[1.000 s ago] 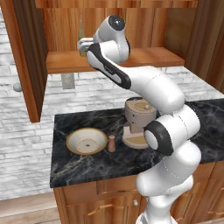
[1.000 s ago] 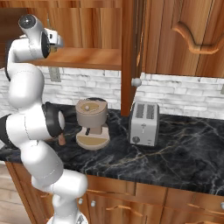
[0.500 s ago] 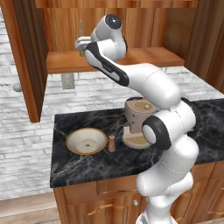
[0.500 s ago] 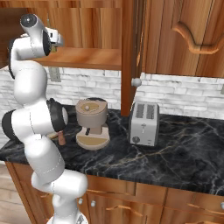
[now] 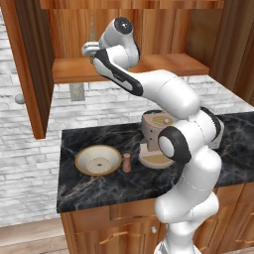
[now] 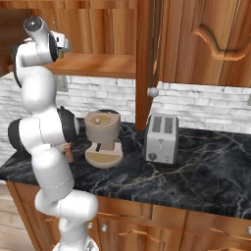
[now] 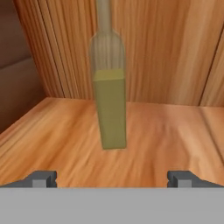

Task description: Retrieve the bottle and the shaker from the cabinet and place them next to the mixing bowl on the counter. Then add garlic from the fridge to the mixing bowl.

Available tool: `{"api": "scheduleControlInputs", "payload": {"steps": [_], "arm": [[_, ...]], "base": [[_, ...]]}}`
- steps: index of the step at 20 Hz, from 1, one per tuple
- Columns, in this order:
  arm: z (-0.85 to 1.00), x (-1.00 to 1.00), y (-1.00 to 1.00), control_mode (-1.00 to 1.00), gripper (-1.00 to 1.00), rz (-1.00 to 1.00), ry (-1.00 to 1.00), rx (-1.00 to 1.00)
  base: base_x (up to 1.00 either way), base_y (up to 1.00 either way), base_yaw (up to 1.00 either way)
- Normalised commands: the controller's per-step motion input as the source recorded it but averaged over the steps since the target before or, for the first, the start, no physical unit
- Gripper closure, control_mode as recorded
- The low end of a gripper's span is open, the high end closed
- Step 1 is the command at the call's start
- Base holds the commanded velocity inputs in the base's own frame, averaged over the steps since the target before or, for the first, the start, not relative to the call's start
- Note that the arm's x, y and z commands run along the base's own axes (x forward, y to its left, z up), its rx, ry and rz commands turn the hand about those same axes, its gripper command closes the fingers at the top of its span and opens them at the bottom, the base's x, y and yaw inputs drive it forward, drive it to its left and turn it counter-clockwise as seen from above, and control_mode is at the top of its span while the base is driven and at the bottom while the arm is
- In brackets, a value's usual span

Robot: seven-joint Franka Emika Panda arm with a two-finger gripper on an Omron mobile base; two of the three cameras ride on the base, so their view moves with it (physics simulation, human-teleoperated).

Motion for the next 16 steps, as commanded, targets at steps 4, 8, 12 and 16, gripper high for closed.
{"api": "scheduleControlInputs", "payload": {"steps": [4,8,12,16], "arm": [[0.00,0.25,0.02,-1.00,-1.00,0.00,0.00,0.00],[0.00,0.14,0.12,-1.00,-1.00,0.00,0.00,0.00],[0.00,0.00,0.13,-1.00,-1.00,0.00,0.00,0.00],[-0.01,0.00,0.06,-1.00,-1.00,0.00,-0.03,0.00]], "base": [[0.00,0.00,0.00],[0.00,0.00,0.00],[0.00,0.00,0.00],[0.00,0.00,0.00]]}}
